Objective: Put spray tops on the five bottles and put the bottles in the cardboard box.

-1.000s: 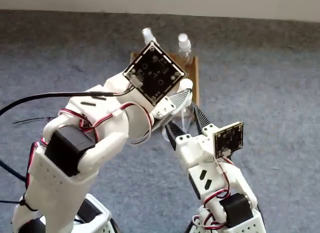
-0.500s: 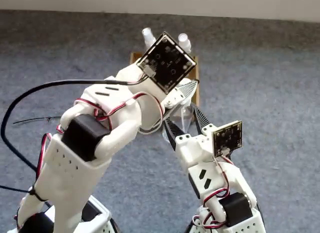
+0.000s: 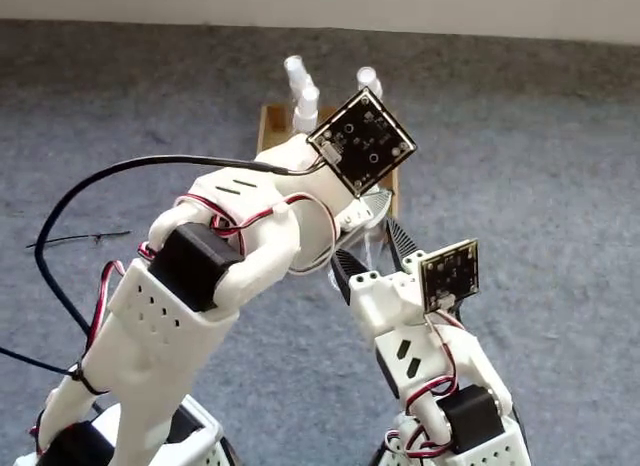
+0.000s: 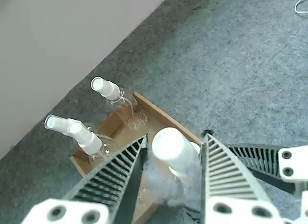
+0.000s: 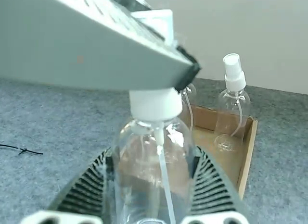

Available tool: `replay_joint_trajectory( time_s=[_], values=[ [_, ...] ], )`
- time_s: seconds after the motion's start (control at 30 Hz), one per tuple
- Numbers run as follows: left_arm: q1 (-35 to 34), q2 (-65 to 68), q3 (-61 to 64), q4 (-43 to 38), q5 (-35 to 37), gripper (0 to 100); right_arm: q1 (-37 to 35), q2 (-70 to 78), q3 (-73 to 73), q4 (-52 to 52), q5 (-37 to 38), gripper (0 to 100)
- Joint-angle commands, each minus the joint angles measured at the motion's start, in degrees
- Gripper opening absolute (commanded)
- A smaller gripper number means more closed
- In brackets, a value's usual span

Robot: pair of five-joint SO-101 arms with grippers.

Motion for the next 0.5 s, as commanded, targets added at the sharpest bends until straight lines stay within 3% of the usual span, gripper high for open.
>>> replay_joint_trajectory(
  time_s=[0.0,0.23,0.47],
  values=[
    [-0.7,-0.7,-3.0,1.9,-0.4,17,0.9,-0.5,-1.6,0.1,-0.4,4.3],
    [-0.7,-0.7,-13.9,11.5,-0.4,17,1.5,-0.5,-1.6,0.1,-0.3,0.5],
    [-0.9,-0.7,-20.7,22.7,-0.4,17,8.4,0.1,-2.7,-2.8,2.4,0.4]
  ],
)
